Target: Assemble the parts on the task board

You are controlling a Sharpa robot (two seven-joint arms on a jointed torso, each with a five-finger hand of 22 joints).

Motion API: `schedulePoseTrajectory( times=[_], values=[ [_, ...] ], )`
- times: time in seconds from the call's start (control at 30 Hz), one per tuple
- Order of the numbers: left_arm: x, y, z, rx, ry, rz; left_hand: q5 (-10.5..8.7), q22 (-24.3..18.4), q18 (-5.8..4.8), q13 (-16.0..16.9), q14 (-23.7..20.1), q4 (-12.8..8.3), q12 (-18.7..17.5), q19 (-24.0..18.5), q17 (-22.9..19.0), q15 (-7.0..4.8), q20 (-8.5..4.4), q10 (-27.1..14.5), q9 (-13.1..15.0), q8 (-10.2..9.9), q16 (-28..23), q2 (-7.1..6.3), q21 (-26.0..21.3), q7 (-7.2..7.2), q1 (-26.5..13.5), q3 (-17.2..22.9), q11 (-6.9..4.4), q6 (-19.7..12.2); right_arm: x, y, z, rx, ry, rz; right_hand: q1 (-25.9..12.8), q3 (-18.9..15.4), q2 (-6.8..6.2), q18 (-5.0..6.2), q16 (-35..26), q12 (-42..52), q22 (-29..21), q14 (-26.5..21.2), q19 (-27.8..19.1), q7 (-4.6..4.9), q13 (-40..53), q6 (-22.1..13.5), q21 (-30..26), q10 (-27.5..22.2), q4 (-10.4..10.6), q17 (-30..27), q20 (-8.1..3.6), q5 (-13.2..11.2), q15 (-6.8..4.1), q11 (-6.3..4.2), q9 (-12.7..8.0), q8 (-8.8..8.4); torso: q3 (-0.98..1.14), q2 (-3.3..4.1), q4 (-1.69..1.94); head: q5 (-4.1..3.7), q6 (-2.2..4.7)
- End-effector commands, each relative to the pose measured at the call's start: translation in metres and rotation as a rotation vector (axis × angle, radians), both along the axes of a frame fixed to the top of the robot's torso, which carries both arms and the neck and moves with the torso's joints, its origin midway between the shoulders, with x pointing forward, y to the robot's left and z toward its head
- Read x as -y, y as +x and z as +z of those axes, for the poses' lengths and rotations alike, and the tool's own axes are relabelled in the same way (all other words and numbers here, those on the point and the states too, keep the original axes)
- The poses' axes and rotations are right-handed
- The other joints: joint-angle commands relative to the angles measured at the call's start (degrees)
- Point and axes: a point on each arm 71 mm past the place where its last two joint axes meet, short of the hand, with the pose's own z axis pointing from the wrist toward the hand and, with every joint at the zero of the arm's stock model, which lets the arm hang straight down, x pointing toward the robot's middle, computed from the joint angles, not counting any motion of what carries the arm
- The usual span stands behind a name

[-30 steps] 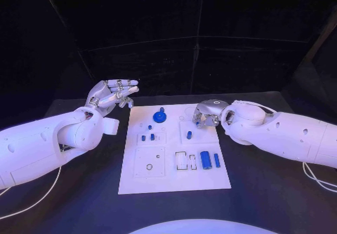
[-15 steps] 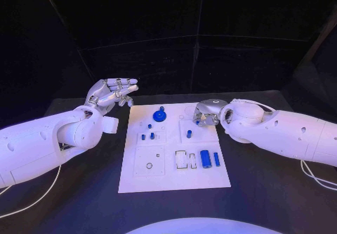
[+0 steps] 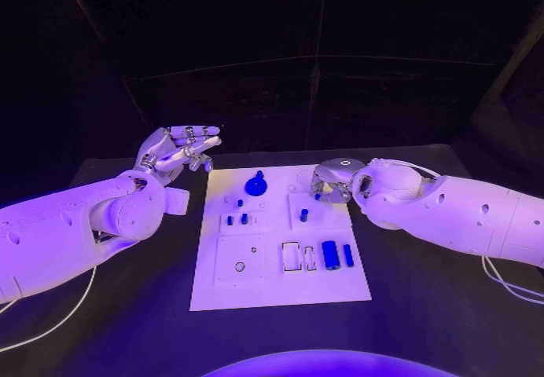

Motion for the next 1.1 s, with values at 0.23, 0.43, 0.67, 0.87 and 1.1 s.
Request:
schedulePoseTrajectory(
  times=[0.23, 0.43, 0.67, 0.87, 1.1],
  values=[
    [0.001, 0.000, 0.002, 0.010, -0.011, -0.004, -0.14, -0.1, 1.15, 0.1, -0.6, -0.3, 0.3, -0.4, -0.1, 0.00, -0.12, -0.4, 0.0, 0.2, -0.3, 0.48, -0.4, -0.06, -0.1, -0.1, 0.11, 0.5, -0.001, -0.002, -0.004, 0.013, -0.019, -0.007, -4.4, 5.2, -1.27, -1.30, 0.0, 0.6, 1.3, 2.1, 1.3, -0.61, 0.2, 2.0, 1.0, 1.9, -1.0, -1.0, -0.27, -1.0, -0.72, -0.62, 0.3, 0.36, -0.02, -0.01, 0.00, -0.26, -0.10],
    [0.000, 0.000, 0.002, 0.010, -0.010, -0.001, -0.14, -0.3, 1.19, 0.1, -0.7, -0.3, 0.4, -0.5, -0.2, 0.00, -0.12, -0.5, 0.0, 0.2, -0.4, 0.51, -0.7, -0.04, 0.0, -0.1, 0.14, 0.5, 0.001, -0.001, -0.002, 0.038, -0.016, -0.022, -6.0, 6.3, -1.50, -1.37, -0.1, 0.6, 1.6, 2.1, 1.6, -0.83, 0.3, 2.6, 1.2, 2.3, -1.1, -1.4, -0.43, -1.2, -0.88, -0.83, 0.3, 0.46, -0.02, 0.01, 0.00, -0.21, -0.05],
    [-0.001, 0.000, 0.002, 0.011, -0.009, 0.001, -0.14, -0.3, 1.20, 0.1, -0.7, -0.4, 0.4, -0.5, -0.3, 0.01, -0.12, -0.6, 0.0, 0.2, -0.4, 0.52, -0.8, -0.01, 0.0, -0.1, 0.17, 0.4, 0.002, -0.003, 0.002, 0.075, 0.015, -0.021, -6.5, 7.1, -1.75, -1.43, 0.0, 0.4, 1.8, 2.1, 1.8, -0.81, 0.2, 2.4, 1.3, 2.2, -1.5, -1.3, -0.49, -0.8, -0.89, -0.83, 0.3, 0.27, 0.00, -0.01, 0.00, -0.19, -0.06],
    [-0.003, 0.001, 0.002, 0.013, -0.008, 0.004, -0.13, -0.3, 1.19, 0.1, -0.8, -0.5, 0.5, -0.5, -0.3, 0.02, -0.12, -0.7, 0.0, 0.2, -0.4, 0.57, -0.8, 0.00, 0.1, -0.1, 0.17, 0.3, 0.003, -0.006, 0.005, 0.095, 0.035, -0.018, -6.8, 7.4, -1.89, -1.45, 0.0, 0.3, 1.9, 2.2, 1.9, -0.76, 0.2, 2.3, 1.4, 2.1, -1.7, -1.4, -0.49, -0.6, -0.87, -0.77, 0.2, 0.18, -0.01, -0.05, 0.00, -0.20, -0.06],
    [-0.004, 0.002, 0.001, 0.014, -0.007, 0.008, -0.13, -0.3, 1.19, 0.1, -0.8, -0.5, 0.5, -0.5, -0.3, 0.02, -0.12, -0.7, 0.0, 0.2, -0.4, 0.57, -0.8, 0.00, 0.1, -0.1, 0.17, 0.3, 0.004, -0.008, 0.009, 0.117, 0.056, -0.018, -7.1, 8.2, -2.05, -1.52, 0.2, 0.2, 2.2, 2.2, 2.1, -0.71, 0.2, 2.3, 1.6, 2.0, -2.2, -1.3, -0.48, -0.4, -0.84, -0.73, 0.2, 0.07, -0.03, -0.05, -0.01, -0.23, 0.10]
  ],
)
